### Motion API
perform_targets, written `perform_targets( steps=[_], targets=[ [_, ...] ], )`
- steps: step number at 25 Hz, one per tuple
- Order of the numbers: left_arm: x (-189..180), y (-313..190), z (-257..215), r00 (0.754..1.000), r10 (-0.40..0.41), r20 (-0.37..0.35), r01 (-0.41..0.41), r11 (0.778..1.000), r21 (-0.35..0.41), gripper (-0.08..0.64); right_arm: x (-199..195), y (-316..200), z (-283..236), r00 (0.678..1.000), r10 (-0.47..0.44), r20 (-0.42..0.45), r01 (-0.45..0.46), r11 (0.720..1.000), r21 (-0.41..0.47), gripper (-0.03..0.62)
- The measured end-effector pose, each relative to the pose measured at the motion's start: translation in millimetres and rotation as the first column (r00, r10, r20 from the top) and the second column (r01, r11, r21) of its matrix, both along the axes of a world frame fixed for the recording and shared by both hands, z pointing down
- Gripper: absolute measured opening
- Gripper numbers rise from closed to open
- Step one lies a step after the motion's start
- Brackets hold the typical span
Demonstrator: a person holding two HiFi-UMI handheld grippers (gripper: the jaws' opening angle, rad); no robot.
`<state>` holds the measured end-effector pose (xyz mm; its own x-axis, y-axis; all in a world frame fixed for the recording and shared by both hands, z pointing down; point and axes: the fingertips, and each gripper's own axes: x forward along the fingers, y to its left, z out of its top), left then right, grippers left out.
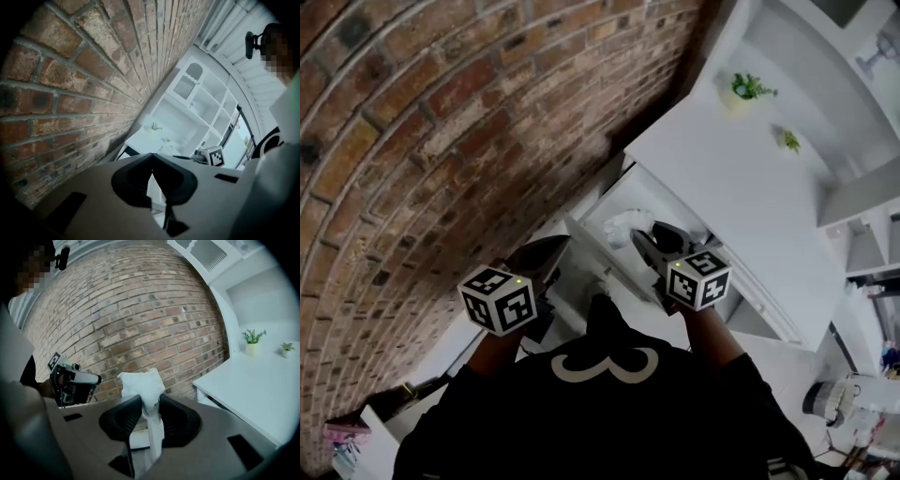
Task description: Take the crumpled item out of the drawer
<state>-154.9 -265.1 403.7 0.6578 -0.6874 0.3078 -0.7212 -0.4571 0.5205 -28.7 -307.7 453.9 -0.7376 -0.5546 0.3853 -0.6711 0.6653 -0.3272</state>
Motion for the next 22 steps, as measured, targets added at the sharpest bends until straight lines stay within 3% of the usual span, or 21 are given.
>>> perform_targets(
  steps=[5,14,22],
  targets=[
    [-1.2,27.1,-31.3,1.0,0.017,-0.011,-0.016,0.997,0.071,0.003,-0.1,36.1,-54.2,0.994,-0.013,0.106,0.005,0.997,0.076,0.121],
    [-13.3,74.3,-75.9,0.999,0.035,-0.023,-0.031,0.983,0.178,0.003,-3.6,95.4,-108.7,0.981,-0.035,0.193,-0.001,0.983,0.183,0.121],
    [-5.6,98.4,-73.5,0.996,0.082,-0.028,-0.075,0.979,0.192,0.003,-2.1,128.5,-109.2,0.961,-0.027,0.274,-0.015,0.989,0.15,0.12]
  ],
)
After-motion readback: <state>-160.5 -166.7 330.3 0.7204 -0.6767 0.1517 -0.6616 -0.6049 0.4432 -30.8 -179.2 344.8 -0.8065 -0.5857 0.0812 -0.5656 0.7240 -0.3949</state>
